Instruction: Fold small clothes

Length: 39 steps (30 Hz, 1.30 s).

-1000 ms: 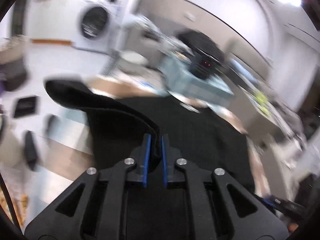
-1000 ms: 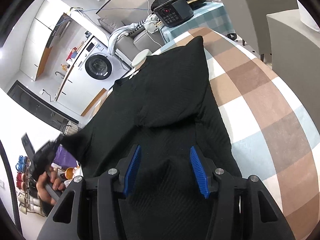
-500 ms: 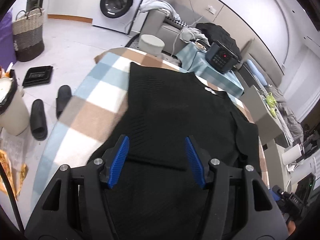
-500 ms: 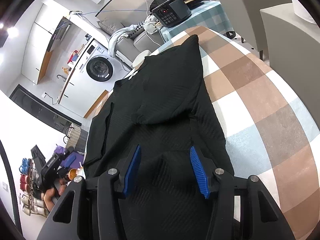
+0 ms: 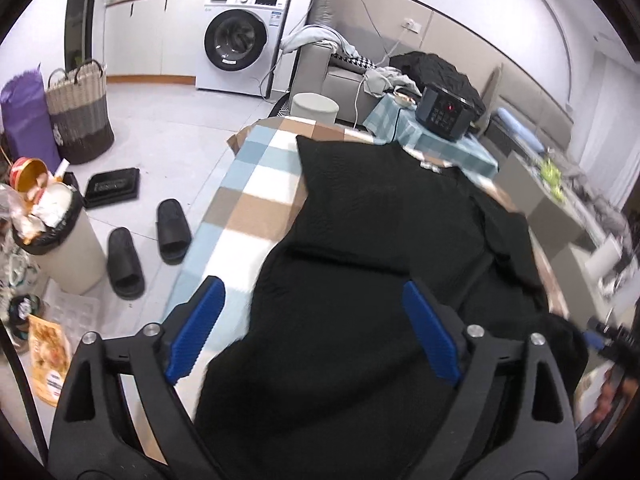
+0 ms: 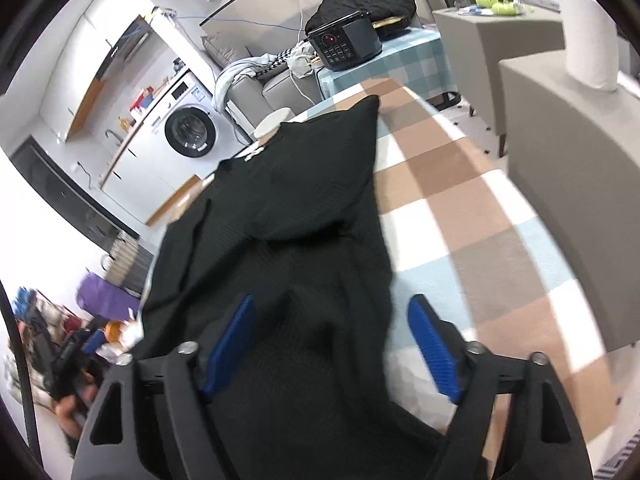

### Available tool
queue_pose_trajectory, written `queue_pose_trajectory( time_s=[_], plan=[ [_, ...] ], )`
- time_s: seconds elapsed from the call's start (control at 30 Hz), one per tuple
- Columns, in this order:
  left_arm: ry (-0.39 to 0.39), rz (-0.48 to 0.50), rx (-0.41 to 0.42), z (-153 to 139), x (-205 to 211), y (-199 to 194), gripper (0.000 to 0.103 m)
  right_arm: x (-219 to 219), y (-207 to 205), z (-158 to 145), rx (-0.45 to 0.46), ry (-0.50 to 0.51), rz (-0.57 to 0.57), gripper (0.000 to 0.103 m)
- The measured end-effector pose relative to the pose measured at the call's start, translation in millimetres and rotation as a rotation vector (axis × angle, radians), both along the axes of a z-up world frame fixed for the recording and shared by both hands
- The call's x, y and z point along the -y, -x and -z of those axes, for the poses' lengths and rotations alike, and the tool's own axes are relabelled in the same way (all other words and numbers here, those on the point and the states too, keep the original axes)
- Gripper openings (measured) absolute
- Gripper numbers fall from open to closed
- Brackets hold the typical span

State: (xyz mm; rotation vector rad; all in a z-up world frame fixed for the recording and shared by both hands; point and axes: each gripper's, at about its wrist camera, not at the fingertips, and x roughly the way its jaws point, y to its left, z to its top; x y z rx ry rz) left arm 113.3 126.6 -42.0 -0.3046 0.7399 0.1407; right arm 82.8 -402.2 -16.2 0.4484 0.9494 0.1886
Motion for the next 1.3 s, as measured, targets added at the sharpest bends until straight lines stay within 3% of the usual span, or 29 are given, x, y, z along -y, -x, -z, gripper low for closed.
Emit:
queue_pose_trajectory(
  time_s=[0.27,0.5,0.7,0.8,0.87,0.9,0.93,1.0,1.17,1.23,1.3],
  plan=[
    [-0.011,-0.059,-0.083,26.5,-11.1,67.2,0.094,14.9,39.2,17.0,-0.037,0.028,-0.069,0.085],
    [-0.057,-0.044,-0.17,60.1,-9.1,93.6,0.093,17.8,67.6,29.3,-0.056,0.09,-0.099,0.084],
    [-0.063,0.018,-0.201,74.6,6.6,88.4,0.076,16.4,73.3,34.3,-0.058,0.124,-0.111,0.082],
    [-0.041,0.035,-0.203,76.7,10.8,80.4,0.042,12.0,72.0,38.9,-0.051,0.124,-0.12,0.071],
    [-0.022,0.044,-0.198,78.7,12.1,76.1,0.003,8.4,69.3,42.1,-0.043,0.135,-0.121,0.06],
    [-0.011,0.044,-0.191,79.4,12.7,75.2,0.0,5.9,67.2,44.0,-0.033,0.151,-0.122,0.045],
    [-0.005,0.039,-0.185,78.3,12.7,74.8,0.0,4.2,65.6,44.8,-0.028,0.16,-0.123,0.023],
    [-0.002,0.018,-0.141,69.6,13.3,77.4,0.0,3.2,64.9,41.4,0.008,0.161,-0.114,0.005],
    [-0.031,0.005,-0.044,41.6,11.8,87.0,0.0,21.5,75.2,12.1,0.149,-0.007,-0.116,0.004],
    [-0.063,-0.013,-0.049,39.0,8.4,86.9,0.0,35.3,76.5,6.7,0.169,-0.085,-0.095,0.004],
    [-0.063,-0.038,-0.081,45.0,0.6,84.5,0.0,40.5,75.6,8.0,0.159,-0.09,-0.078,0.004]
  ],
)
